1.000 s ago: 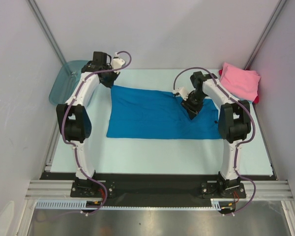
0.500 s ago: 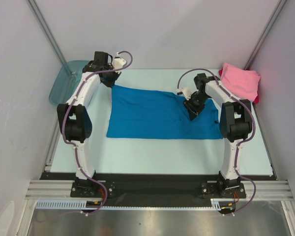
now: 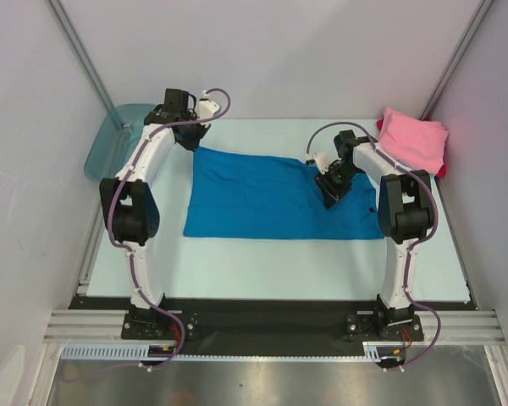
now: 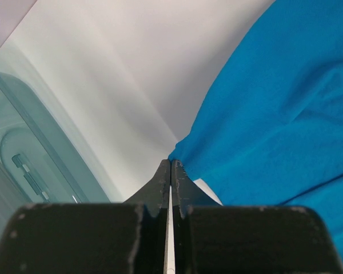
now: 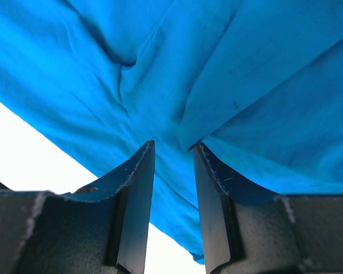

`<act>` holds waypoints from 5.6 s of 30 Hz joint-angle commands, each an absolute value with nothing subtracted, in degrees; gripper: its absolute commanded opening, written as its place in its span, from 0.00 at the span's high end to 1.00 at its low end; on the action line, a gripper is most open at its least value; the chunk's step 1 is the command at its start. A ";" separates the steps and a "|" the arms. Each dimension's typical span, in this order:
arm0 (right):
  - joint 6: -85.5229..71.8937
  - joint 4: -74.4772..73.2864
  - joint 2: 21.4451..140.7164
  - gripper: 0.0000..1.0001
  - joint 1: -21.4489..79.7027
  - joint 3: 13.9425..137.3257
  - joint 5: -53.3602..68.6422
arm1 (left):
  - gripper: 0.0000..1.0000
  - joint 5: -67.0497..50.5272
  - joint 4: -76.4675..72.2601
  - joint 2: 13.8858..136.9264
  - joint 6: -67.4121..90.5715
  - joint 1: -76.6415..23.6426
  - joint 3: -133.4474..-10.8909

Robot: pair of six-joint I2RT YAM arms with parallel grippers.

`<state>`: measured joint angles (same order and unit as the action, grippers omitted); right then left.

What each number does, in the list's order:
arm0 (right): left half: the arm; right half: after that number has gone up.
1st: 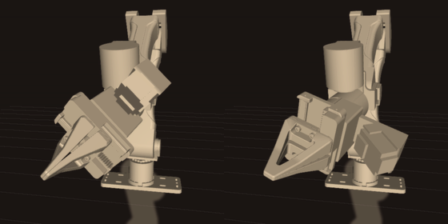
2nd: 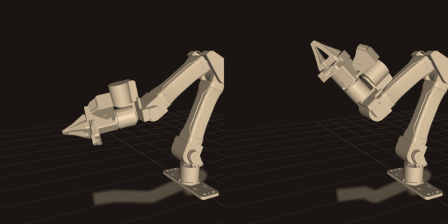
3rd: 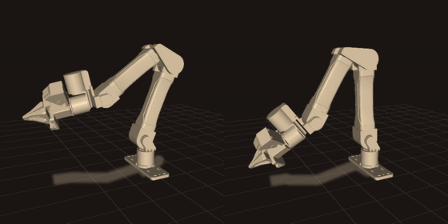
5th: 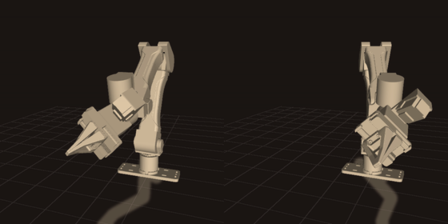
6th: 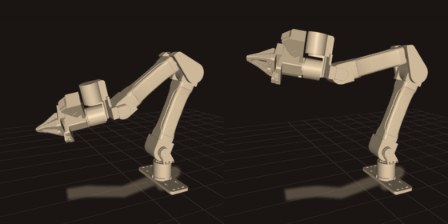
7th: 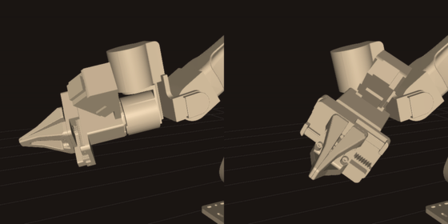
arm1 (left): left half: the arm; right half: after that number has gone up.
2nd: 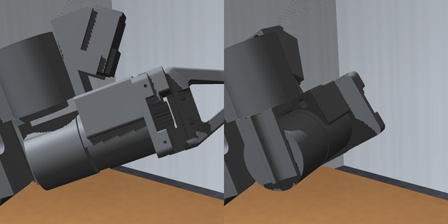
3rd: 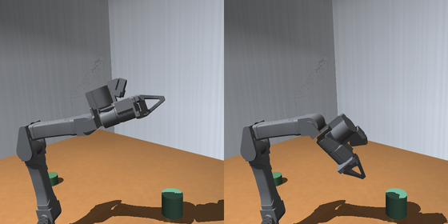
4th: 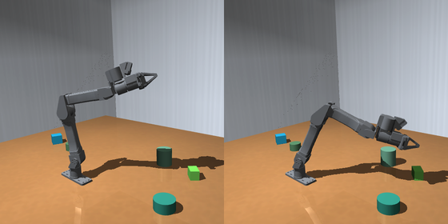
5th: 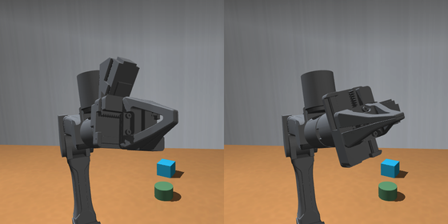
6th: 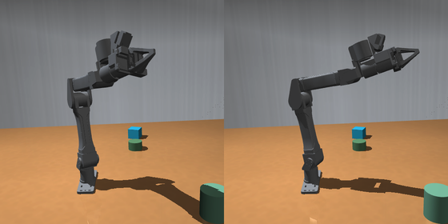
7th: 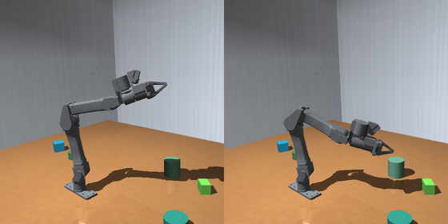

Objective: Fold and stack the t-shirts
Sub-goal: Fold the tshirt

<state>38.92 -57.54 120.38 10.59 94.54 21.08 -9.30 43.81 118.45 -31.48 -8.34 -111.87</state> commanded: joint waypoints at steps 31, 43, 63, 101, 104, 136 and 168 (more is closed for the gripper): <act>33.57 -47.46 118.39 1.00 11.78 96.76 6.33 | 1.00 -9.84 42.36 118.83 -30.59 -9.40 -114.52; 40.33 -41.75 115.84 1.00 9.40 94.66 -6.14 | 1.00 -9.14 42.54 118.65 -32.08 -9.58 -115.58; 57.83 -24.70 115.92 1.00 5.28 100.37 -24.25 | 1.00 -2.46 37.62 115.75 -34.54 -8.62 -107.76; 55.10 -44.10 111.45 1.00 3.51 99.93 -10.55 | 1.00 9.14 29.44 117.25 -39.90 -6.15 -102.57; 55.63 -47.18 111.53 1.00 3.25 101.07 -9.14 | 1.00 8.26 29.44 116.98 -40.25 -6.07 -102.57; 58.53 -67.58 113.82 1.00 1.05 107.40 -2.90 | 1.00 -2.28 39.81 113.29 -47.10 -6.06 -101.69; 59.85 -72.77 114.70 1.00 3.52 105.29 -3.08 | 1.00 -9.13 55.72 115.40 -53.52 -6.06 -104.50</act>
<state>58.74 -70.72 114.74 3.20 104.90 -2.13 -6.50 53.08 117.10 -51.31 -6.72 -101.84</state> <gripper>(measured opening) 0.010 0.006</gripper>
